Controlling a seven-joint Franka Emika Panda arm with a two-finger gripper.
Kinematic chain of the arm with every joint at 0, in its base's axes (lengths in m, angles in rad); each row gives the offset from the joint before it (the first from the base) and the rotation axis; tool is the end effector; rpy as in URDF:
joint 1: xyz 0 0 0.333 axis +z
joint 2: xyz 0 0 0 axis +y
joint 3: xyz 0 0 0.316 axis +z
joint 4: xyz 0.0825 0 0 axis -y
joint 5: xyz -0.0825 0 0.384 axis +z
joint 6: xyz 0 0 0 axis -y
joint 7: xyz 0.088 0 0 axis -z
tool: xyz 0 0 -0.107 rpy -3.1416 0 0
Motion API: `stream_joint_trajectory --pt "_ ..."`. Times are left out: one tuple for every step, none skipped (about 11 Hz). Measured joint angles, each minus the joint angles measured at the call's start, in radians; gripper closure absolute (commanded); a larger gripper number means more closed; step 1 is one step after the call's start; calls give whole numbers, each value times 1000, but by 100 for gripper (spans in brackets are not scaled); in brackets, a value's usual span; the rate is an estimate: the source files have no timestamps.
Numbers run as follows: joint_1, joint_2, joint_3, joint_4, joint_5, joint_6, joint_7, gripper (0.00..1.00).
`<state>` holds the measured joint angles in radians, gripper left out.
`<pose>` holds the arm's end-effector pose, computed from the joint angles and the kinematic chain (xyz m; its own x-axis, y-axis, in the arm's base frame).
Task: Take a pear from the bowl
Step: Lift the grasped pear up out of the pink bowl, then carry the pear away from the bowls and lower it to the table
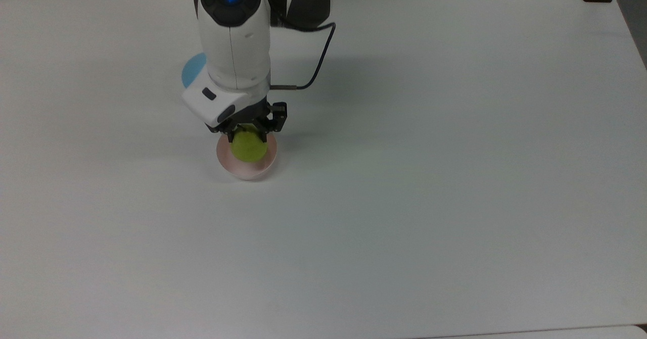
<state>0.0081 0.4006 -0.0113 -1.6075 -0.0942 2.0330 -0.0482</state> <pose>0.6727 -0.0066 0.3994 0.9960 0.0876 0.0186 0.0856 -0.9922 0.0906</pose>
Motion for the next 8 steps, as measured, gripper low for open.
stream_joint_trajectory --pt "0 -20 1 11 0 -21 0 56" --pt "0 -35 3 23 0 -39 0 56" --pt "0 -48 4 38 0 -61 0 56" --pt "-1 -57 4 51 0 -73 0 56" --pt "-4 -61 1 63 0 -76 0 56" --pt "-13 -62 -2 79 0 -77 -4 56" --pt "-35 -62 -4 91 0 -77 -33 56" --pt "-65 -62 -6 98 0 -77 -78 56"
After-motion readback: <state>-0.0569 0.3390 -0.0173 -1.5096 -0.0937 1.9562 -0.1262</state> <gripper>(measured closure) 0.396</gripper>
